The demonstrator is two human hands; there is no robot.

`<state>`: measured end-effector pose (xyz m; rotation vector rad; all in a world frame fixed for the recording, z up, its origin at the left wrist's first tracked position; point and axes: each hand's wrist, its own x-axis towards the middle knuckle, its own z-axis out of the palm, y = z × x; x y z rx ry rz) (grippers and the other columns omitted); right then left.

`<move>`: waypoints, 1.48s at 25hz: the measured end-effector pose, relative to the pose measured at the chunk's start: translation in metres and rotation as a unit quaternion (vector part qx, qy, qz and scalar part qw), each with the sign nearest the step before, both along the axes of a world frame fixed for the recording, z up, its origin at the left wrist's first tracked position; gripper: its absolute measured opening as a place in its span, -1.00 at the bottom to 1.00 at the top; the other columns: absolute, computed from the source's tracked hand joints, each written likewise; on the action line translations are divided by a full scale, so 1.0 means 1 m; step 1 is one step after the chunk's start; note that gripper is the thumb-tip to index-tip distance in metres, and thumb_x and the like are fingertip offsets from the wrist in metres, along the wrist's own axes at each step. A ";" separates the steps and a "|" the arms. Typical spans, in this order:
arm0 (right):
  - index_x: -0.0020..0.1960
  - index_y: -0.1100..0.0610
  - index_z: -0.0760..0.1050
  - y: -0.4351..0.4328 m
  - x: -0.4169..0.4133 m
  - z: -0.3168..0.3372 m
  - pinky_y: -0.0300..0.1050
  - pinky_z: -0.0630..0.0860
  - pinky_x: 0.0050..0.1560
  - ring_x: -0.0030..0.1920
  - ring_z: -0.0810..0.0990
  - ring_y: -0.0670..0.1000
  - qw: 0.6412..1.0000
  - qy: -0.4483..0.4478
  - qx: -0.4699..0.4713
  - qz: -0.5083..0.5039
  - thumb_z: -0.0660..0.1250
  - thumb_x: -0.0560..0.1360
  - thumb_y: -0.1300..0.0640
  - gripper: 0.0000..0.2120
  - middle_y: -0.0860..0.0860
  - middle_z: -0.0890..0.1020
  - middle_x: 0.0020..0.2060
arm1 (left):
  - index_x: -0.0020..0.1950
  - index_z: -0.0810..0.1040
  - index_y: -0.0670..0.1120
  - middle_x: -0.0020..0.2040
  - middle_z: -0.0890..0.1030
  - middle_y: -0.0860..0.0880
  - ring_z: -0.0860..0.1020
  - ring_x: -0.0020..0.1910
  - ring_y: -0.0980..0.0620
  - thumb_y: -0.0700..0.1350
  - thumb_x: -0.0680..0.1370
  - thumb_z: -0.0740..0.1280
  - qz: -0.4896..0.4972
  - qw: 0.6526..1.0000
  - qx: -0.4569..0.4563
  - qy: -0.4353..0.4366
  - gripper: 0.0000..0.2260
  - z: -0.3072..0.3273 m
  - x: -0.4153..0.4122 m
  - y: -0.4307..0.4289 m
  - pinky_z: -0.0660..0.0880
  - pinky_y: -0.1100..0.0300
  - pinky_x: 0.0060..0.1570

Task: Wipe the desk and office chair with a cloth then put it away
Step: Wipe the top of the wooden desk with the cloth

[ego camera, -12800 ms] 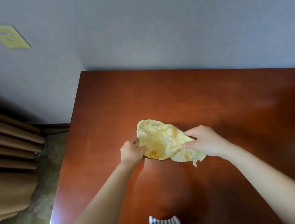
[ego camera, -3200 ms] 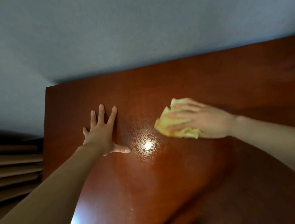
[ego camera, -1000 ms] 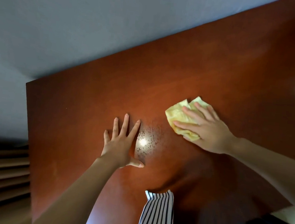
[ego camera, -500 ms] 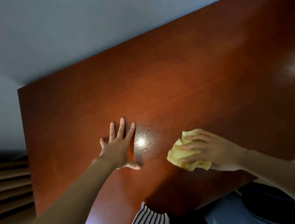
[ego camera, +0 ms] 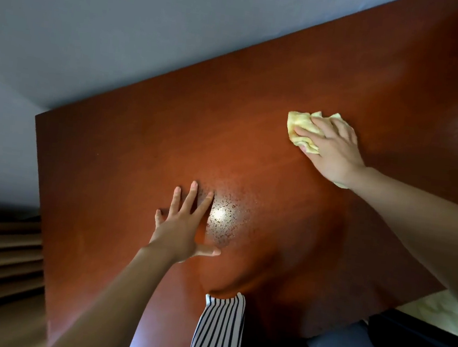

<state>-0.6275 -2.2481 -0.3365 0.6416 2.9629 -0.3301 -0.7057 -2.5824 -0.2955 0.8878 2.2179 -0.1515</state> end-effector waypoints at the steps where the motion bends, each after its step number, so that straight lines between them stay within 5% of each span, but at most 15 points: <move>1: 0.42 -0.28 0.26 -0.012 -0.012 -0.001 0.19 -0.01 0.45 0.46 0.05 0.19 1.000 -0.007 0.006 -0.026 0.08 0.58 -0.19 -0.60 -0.08 0.18 0.49 | 0.50 -0.33 0.19 0.47 -0.46 0.11 -0.39 0.47 -0.08 0.38 0.30 0.36 0.007 1.000 0.011 0.001 0.06 0.001 -0.002 -0.001 -0.04 -0.33 0.40; 5: 0.44 -0.33 0.16 -0.060 -0.037 -0.001 0.28 -0.06 0.45 0.49 -0.05 0.22 0.998 -0.052 -0.006 -0.040 0.02 0.58 -0.24 -0.57 -0.08 0.03 0.53 | 0.52 -0.29 0.15 0.50 -0.41 0.07 -0.33 0.50 -0.09 0.37 0.31 0.37 0.042 0.998 0.034 0.031 0.05 0.000 0.003 -0.019 -0.08 -0.26 0.42; 12: 0.46 -0.32 0.13 -0.151 0.019 0.003 0.33 -0.10 0.44 0.51 -0.12 0.21 0.968 -0.058 0.007 0.245 0.13 0.56 -0.21 -0.52 -0.05 -0.01 0.54 | 0.49 -0.38 0.13 0.49 -0.45 0.02 -0.36 0.48 -0.15 0.36 0.26 0.44 0.106 0.992 -0.004 0.062 0.17 -0.002 0.026 -0.088 -0.12 -0.28 0.41; 15: 0.42 -0.31 0.23 -0.180 0.063 0.008 0.35 -0.03 0.42 0.51 -0.05 0.25 0.936 -0.041 -0.007 0.350 0.15 0.56 -0.19 -0.57 -0.02 0.07 0.54 | 0.49 -0.40 0.11 0.49 -0.44 0.00 -0.34 0.49 -0.17 0.36 0.24 0.45 0.104 0.992 -0.018 0.070 0.20 -0.004 0.037 -0.112 -0.10 -0.28 0.41; 20: 0.45 -0.34 0.09 -0.202 0.128 0.007 0.30 -0.30 0.41 0.50 -0.30 0.15 0.844 -0.115 -0.035 0.523 0.26 0.47 0.01 -0.35 -0.12 -0.10 0.55 | 0.50 -0.38 0.13 0.50 -0.42 -0.01 -0.32 0.50 -0.19 0.39 0.21 0.44 0.097 0.993 -0.015 0.070 0.21 -0.007 0.059 -0.146 -0.09 -0.30 0.40; 23: 0.45 -0.30 0.16 -0.197 0.119 0.019 0.27 -0.19 0.43 0.52 -0.08 0.20 0.799 -0.103 0.013 0.592 0.20 0.42 0.13 -0.34 -0.10 0.09 0.53 | 0.50 -0.38 0.13 0.50 -0.42 -0.02 -0.32 0.49 -0.20 0.39 0.22 0.44 0.081 0.994 -0.027 0.061 0.20 -0.005 0.066 -0.159 -0.10 -0.30 0.40; 28: 0.46 -0.33 0.07 -0.209 0.063 0.024 0.08 -0.08 0.52 0.53 -0.07 0.10 0.871 -0.108 0.038 0.478 0.22 0.53 0.21 -0.32 -0.14 0.07 0.53 | 0.51 -0.36 0.11 0.51 -0.41 -0.02 -0.32 0.50 -0.19 0.35 0.27 0.44 0.053 0.996 -0.047 0.054 0.16 0.001 0.074 -0.178 -0.08 -0.32 0.40; 33: 0.47 -0.30 0.12 -0.236 0.026 0.021 0.09 0.00 0.50 0.53 -0.10 0.07 0.970 -0.085 -0.015 0.229 0.07 0.63 -0.07 -0.57 -0.14 0.02 0.54 | 0.50 -0.37 0.14 0.50 -0.42 0.01 -0.31 0.50 -0.14 0.32 0.29 0.44 0.020 0.997 -0.051 0.051 0.13 0.004 0.076 -0.190 -0.07 -0.34 0.39; 37: 0.47 -0.30 0.13 -0.288 0.051 0.009 0.18 0.01 0.45 0.52 -0.17 0.07 0.993 -0.053 -0.034 0.103 0.00 0.62 -0.18 -0.59 -0.13 -0.02 0.54 | 0.51 -0.35 0.15 0.52 -0.38 0.02 -0.27 0.52 -0.13 0.33 0.27 0.45 -0.007 0.997 -0.049 0.059 0.14 0.002 0.073 -0.200 -0.07 -0.34 0.39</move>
